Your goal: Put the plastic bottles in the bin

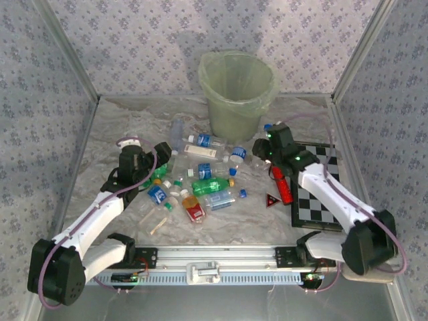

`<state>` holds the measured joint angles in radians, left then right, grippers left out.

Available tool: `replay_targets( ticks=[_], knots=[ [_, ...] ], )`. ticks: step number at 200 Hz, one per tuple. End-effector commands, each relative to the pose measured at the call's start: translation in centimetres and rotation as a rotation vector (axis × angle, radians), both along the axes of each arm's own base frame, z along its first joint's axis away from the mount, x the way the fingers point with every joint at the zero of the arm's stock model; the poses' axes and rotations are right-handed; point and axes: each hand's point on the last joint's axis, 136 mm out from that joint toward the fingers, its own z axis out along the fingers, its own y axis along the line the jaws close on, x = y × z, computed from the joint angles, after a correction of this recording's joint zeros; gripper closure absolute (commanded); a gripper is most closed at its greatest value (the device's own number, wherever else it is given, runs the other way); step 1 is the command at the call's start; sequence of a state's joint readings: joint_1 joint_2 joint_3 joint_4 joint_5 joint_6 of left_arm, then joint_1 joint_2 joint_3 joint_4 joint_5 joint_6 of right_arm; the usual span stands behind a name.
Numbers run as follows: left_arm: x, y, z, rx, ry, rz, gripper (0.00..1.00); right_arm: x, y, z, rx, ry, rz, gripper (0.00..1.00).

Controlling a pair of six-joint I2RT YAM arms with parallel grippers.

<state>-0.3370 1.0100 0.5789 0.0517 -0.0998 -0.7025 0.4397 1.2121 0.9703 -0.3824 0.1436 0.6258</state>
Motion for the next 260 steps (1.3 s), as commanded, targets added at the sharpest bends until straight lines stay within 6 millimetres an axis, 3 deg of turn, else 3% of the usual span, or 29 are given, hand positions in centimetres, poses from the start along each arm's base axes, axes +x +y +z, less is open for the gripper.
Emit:
replay_targets(
  ticks=[1, 24, 29, 45, 76, 101, 137, 169, 216, 260],
  knots=[
    [0.1, 0.2, -0.2, -0.001, 0.005, 0.024, 0.0, 0.4, -1.5, 6.1, -0.09, -0.159, 0.021, 0.54],
    [0.1, 0.0, -0.3, 0.003, 0.015, 0.013, 0.0, 1.2, -1.3, 11.8, -0.093, -0.294, 0.057, 0.54],
    [0.0, 0.1, -0.4, 0.003, 0.017, 0.013, 0.0, 1.5, -1.1, 13.9, -0.089, -0.339, 0.064, 0.54],
    [-0.2, 0.2, -0.7, 0.007, 0.026, 0.017, 0.0, 2.7, -0.4, 17.0, -0.09, -0.408, 0.09, 0.54],
    [-1.1, 1.0, -1.2, 0.02, 0.051, 0.041, 0.0, 5.9, 1.3, 20.1, -0.094, -0.457, 0.129, 0.53],
    [-2.4, 2.4, -1.4, 0.033, 0.073, 0.077, 0.0, 9.7, 2.9, 20.8, -0.099, -0.463, 0.152, 0.53],
    [-4.1, 5.0, -2.0, -0.017, 0.083, 0.137, 0.0, 15.0, 5.0, 19.2, -0.092, -0.379, 0.181, 0.53],
    [-5.4, 6.4, -2.3, -0.033, 0.074, 0.171, 0.0, 19.0, 6.6, 16.0, -0.098, -0.281, 0.201, 0.53],
    [-6.6, 7.7, -1.8, -0.005, 0.048, 0.213, 0.0, 21.6, 8.4, 9.8, -0.091, -0.112, 0.233, 0.52],
    [-6.9, 8.0, -1.5, 0.016, 0.041, 0.214, 0.0, 22.1, 8.8, 8.7, -0.079, -0.092, 0.239, 0.45]
  ],
)
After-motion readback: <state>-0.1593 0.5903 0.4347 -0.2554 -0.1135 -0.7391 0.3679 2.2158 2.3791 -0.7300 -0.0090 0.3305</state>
